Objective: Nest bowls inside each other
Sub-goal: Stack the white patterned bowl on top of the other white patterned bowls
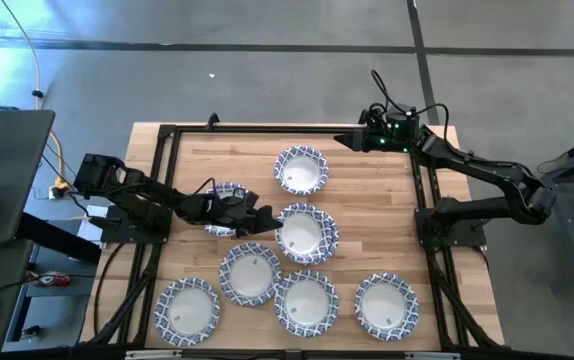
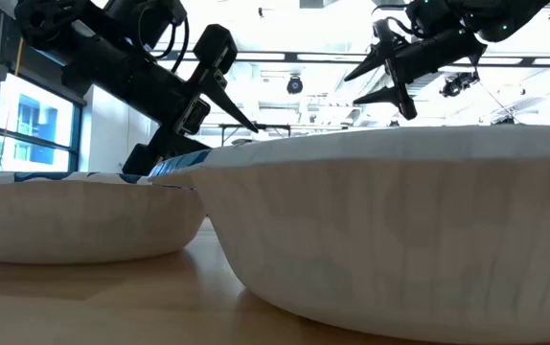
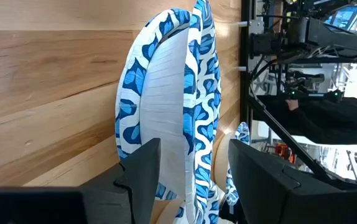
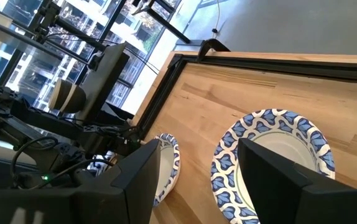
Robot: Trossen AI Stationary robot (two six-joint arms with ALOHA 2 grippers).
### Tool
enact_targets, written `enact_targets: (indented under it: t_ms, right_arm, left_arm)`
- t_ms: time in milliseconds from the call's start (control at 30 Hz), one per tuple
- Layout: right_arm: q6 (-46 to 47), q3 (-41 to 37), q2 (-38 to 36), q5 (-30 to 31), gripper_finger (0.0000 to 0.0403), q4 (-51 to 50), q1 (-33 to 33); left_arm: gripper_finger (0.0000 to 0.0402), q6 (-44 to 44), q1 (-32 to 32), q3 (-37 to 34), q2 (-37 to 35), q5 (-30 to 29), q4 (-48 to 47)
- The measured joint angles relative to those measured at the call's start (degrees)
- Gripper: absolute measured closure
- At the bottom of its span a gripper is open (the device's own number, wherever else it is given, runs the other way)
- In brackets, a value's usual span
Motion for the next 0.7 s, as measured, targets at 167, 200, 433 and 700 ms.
enact_targets:
  t_ms: [167, 200, 433, 700]
  right_arm:
    - [0.0, 0.0, 0.0, 0.0, 0.0195, 0.0, 0.0]
    - [0.0, 0.0, 0.0, 0.0, 0.0195, 0.0, 0.0]
    - [-0.6, 0.0, 0.0, 0.0, 0.0195, 0.0, 1.1]
    - [-0.8, 0.0, 0.0, 0.0, 0.0195, 0.0, 1.4]
  left_arm:
    - [0.0231, 0.3, 0.0, 0.0, 0.0, 0.0, 0.0]
    - [0.0234, 0.6, 0.0, 0.0, 0.0, 0.2, 0.0]
    - [0.0248, 1.7, 0.3, 0.0, 0.0, 1.4, 0.0]
    - [0.0283, 2.4, 0.3, 0.0, -0.1, 1.4, 0.0]
